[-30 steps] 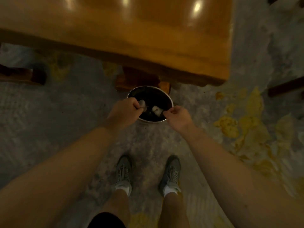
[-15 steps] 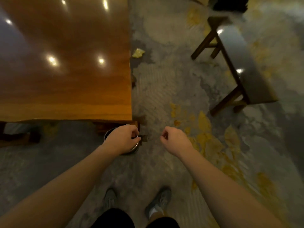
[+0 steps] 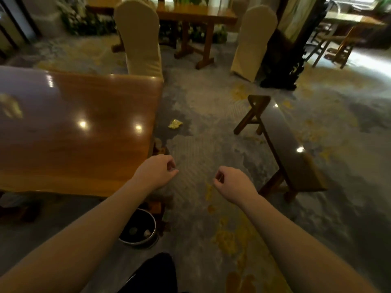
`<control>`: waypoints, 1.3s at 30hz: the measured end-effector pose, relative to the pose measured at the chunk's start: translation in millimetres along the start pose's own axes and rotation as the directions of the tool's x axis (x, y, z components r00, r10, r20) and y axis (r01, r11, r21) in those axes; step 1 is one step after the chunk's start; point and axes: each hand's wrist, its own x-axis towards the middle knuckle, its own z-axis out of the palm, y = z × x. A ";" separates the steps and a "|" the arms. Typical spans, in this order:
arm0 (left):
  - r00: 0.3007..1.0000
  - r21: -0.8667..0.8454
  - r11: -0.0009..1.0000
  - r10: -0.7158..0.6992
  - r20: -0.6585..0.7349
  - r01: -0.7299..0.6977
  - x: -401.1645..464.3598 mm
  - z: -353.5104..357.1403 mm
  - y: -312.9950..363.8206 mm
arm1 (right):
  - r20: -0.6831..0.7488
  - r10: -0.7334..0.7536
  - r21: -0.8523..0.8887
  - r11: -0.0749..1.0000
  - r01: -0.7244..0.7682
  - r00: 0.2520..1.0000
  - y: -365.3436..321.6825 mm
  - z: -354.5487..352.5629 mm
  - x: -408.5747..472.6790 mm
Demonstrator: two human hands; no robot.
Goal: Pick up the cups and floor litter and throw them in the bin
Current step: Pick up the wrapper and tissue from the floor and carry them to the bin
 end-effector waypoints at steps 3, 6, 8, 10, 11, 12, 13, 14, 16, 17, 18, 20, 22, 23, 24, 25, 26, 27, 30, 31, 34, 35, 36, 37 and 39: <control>1.000 -0.010 1.000 0.006 -0.031 -0.006 32.5 -8.0 13.9 | -0.018 -0.006 -0.018 1.000 0.006 1.000 11.3 -22.4 31.2; 0.998 -0.013 1.000 0.012 -0.062 -0.012 77.1 -10.1 21.4 | -0.018 -0.011 -0.043 0.999 0.011 1.000 25.9 -37.8 68.9; 0.997 -0.027 1.000 0.013 -0.080 -0.015 117.8 -8.3 25.3 | -0.002 -0.017 -0.068 0.998 0.017 1.000 39.9 -49.2 99.7; 0.996 -0.056 0.998 0.014 -0.092 -0.019 161.5 -7.1 27.6 | 0.002 -0.025 -0.087 0.996 0.025 1.000 54.3 -62.5 134.1; 0.995 -0.069 0.997 0.011 -0.097 -0.018 185.2 -6.7 28.2 | 0.005 -0.023 -0.095 0.995 0.024 1.000 61.1 -69.1 153.5; 0.995 -0.078 0.997 0.008 -0.100 -0.015 207.3 -7.9 28.9 | 0.008 -0.020 -0.101 0.995 0.021 1.000 66.8 -76.1 171.9; 0.994 -0.082 0.997 0.000 -0.105 -0.009 228.9 -9.9 29.7 | 0.011 -0.016 -0.105 0.994 0.017 1.000 71.1 -83.0 190.2; 0.994 -0.083 0.997 -0.008 -0.110 -0.001 250.2 -13.1 30.7 | 0.011 -0.011 -0.102 0.995 0.012 1.000 75.0 -89.9 208.6; 0.993 -0.079 0.997 -0.016 -0.114 0.007 290.9 -19.9 32.9 | 0.009 -0.011 -0.097 0.995 0.012 1.000 81.9 -101.6 244.0; 0.994 -0.076 0.997 -0.019 -0.110 0.011 310.5 -23.7 34.2 | 0.008 -0.016 -0.097 0.995 0.017 1.000 85.1 -106.5 261.8; 0.995 -0.072 0.997 -0.017 -0.102 0.010 329.8 -27.9 35.6 | 0.009 -0.025 -0.094 0.995 0.025 1.000 88.7 -110.7 280.1; 0.996 -0.065 0.998 -0.019 -0.092 0.014 363.1 -33.8 36.5 | 0.020 -0.030 -0.080 0.996 0.032 0.999 95.2 -116.0 313.6; 0.996 -0.048 0.998 -0.032 -0.087 0.028 394.6 -39.8 35.7 | 0.034 -0.028 -0.069 0.997 0.030 0.999 102.7 -118.8 346.4; 0.996 -0.047 0.998 -0.047 -0.079 0.044 408.6 -42.2 34.7 | 0.044 -0.030 -0.068 0.997 0.033 0.999 106.8 -119.7 362.0; 0.995 -0.052 0.997 -0.068 -0.069 0.065 425.6 -44.7 33.2 | 0.059 -0.035 -0.067 0.997 0.039 0.998 112.1 -120.4 381.5; 0.995 -0.056 0.995 -0.084 -0.055 0.081 436.7 -46.4 32.7 | 0.077 -0.038 -0.066 0.997 0.043 0.996 116.2 -120.5 395.3; 0.993 -0.062 0.993 -0.107 -0.047 0.104 452.9 -48.2 31.1 | 0.098 -0.045 -0.065 0.997 0.052 0.994 122.2 -119.7 416.8; 0.990 -0.065 0.990 -0.130 -0.046 0.127 466.9 -49.8 30.0 | 0.112 -0.053 -0.062 0.996 0.060 0.992 127.9 -118.3 436.5; 0.974 -0.072 0.978 -0.204 -0.100 0.197 513.2 -50.8 24.9 | 0.149 -0.105 -0.046 0.993 0.113 0.983 144.4 -112.5 504.6; 0.965 -0.072 0.972 -0.232 -0.118 0.225 534.1 -52.0 22.6 | 0.164 -0.137 -0.048 0.988 0.146 0.977 151.3 -110.4 535.0; 0.949 -0.036 0.956 -0.295 -0.112 0.292 578.9 -59.3 18.3 | 0.207 -0.209 -0.052 0.973 0.225 0.956 163.9 -108.5 605.3; 0.940 -0.032 0.945 -0.326 -0.104 0.325 593.6 -62.0 17.6 | 0.223 -0.226 -0.051 0.969 0.243 0.948 168.0 -109.6 628.6; 0.926 -0.037 0.932 -0.362 -0.104 0.360 608.4 -64.8 17.5 | 0.248 -0.235 -0.047 0.966 0.255 0.940 172.6 -112.2 652.6; 0.908 -0.047 0.914 -0.405 -0.110 0.402 626.3 -68.6 17.0 | 0.281 -0.256 -0.045 0.959 0.279 0.925 177.3 -116.0 681.6; 0.882 -0.051 0.888 -0.460 -0.102 0.457 649.3 -73.8 14.5 | 0.322 -0.302 -0.049 0.941 0.335 0.897 180.3 -121.9 721.2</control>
